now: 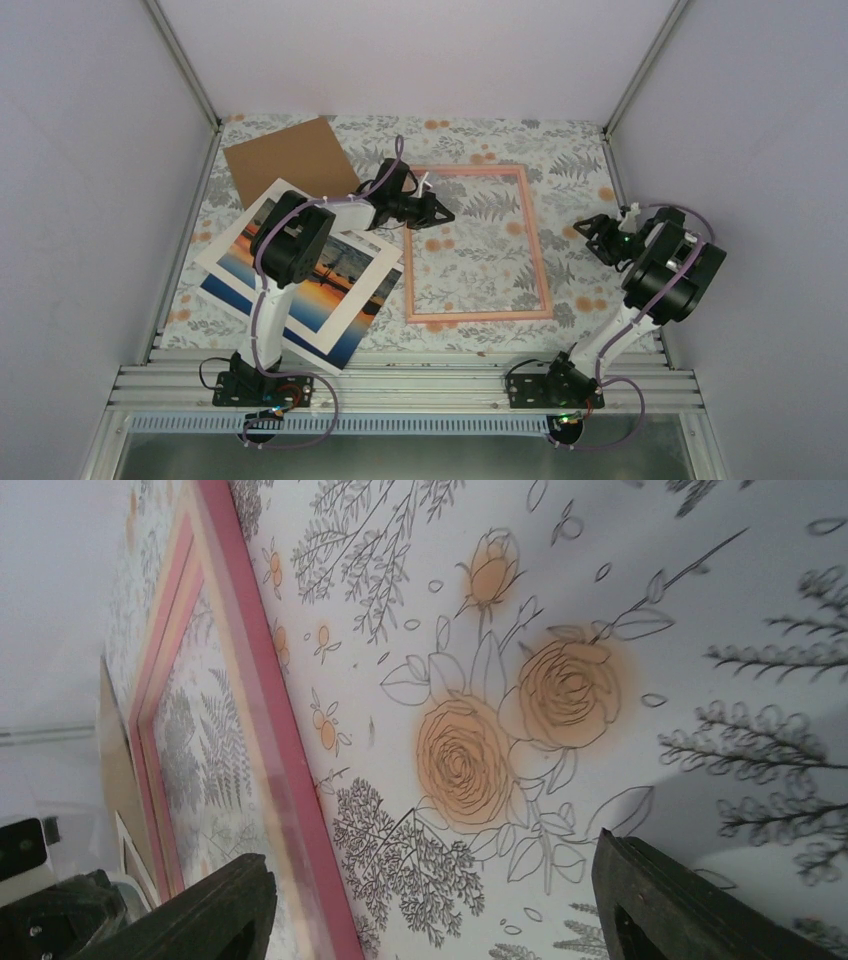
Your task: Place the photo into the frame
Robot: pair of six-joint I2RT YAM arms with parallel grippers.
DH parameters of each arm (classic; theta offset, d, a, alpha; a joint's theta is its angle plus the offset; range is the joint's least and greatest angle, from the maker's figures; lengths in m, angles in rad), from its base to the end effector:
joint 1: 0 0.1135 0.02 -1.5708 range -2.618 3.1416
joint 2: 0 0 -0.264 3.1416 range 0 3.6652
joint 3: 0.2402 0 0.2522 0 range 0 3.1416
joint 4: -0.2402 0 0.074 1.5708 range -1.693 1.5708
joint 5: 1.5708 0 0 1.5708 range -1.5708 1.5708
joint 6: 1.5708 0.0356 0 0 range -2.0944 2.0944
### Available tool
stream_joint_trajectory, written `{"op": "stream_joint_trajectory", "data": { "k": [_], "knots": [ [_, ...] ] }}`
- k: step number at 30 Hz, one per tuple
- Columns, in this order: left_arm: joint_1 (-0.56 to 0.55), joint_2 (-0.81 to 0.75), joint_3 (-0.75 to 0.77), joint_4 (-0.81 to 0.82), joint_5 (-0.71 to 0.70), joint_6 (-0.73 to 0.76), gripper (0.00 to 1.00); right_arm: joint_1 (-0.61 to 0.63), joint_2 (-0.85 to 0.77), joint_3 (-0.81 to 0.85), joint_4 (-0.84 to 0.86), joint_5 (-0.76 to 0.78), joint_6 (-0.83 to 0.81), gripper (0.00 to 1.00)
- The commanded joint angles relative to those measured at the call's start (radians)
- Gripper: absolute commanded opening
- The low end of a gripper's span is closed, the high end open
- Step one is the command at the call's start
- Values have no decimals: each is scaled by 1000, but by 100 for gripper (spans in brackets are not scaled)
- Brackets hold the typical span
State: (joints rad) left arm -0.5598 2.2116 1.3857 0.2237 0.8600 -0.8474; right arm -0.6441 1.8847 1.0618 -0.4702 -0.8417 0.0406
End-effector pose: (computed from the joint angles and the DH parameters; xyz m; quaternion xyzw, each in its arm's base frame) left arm 0.3823 -0.2714 0.1306 0.0768 0.8239 -0.5551 0.0840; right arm 0.2869 -0.1823 0.1318 0.2502 0.8705 0.3488 0.2409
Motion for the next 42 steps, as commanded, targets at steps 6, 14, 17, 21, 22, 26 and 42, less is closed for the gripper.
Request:
{"op": "stream_joint_trajectory", "data": {
  "k": [6,14,17,21,22,26,42],
  "knots": [
    [-5,29,95,-276,-95,155,2,57,-50,-69,-51,0,-105,76],
    [-6,29,124,-339,-116,159,2,80,-90,-108,-44,12,-120,74],
    [-6,37,132,-356,-116,159,2,93,-104,-111,-44,21,-122,74],
    [-6,39,137,-378,-114,162,2,105,-117,-110,-42,33,-123,74],
    [-6,38,138,-383,-109,164,2,106,-118,-110,-41,35,-122,74],
    [-6,38,151,-413,-113,173,2,106,-124,-113,-39,41,-125,74],
    [-5,13,146,-464,-142,208,2,106,-140,-126,-26,50,-119,75]
  ]
}}
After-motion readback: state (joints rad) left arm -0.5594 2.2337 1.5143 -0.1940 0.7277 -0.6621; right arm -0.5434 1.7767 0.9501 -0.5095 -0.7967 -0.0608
